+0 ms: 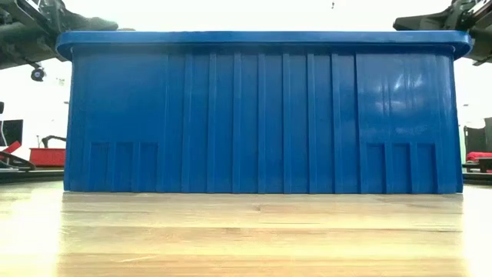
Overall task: Pick and place slides into bin
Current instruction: Return to Home Position
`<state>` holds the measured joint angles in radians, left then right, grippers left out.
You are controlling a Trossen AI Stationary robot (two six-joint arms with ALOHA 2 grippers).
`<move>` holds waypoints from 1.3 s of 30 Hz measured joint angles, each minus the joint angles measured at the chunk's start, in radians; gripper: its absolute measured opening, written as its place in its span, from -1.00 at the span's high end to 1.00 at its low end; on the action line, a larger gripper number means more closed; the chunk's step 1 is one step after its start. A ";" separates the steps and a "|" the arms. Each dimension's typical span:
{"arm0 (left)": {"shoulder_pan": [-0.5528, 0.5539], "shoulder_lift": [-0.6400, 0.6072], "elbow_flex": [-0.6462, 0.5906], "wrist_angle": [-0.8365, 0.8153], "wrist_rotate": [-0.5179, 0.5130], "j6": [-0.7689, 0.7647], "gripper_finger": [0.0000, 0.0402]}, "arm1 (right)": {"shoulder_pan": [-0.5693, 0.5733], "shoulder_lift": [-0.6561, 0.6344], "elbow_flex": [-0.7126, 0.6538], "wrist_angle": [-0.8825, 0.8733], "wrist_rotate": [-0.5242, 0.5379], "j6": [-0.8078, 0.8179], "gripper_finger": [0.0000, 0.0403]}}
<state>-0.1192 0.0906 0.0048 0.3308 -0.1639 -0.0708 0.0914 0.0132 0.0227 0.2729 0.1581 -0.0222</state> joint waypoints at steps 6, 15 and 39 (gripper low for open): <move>0.000 0.000 0.000 0.000 0.000 0.000 1.00 | 0.000 0.000 0.000 0.000 0.001 0.016 0.96; 0.000 0.000 0.000 0.000 0.000 0.000 1.00 | 0.000 0.000 0.000 0.001 0.000 0.018 0.96; 0.000 0.000 0.000 0.000 0.000 0.000 1.00 | 0.000 0.000 0.000 0.001 0.000 0.020 0.96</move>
<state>-0.1192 0.0910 0.0048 0.3305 -0.1642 -0.0708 0.0910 0.0135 0.0223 0.2741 0.1585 -0.0020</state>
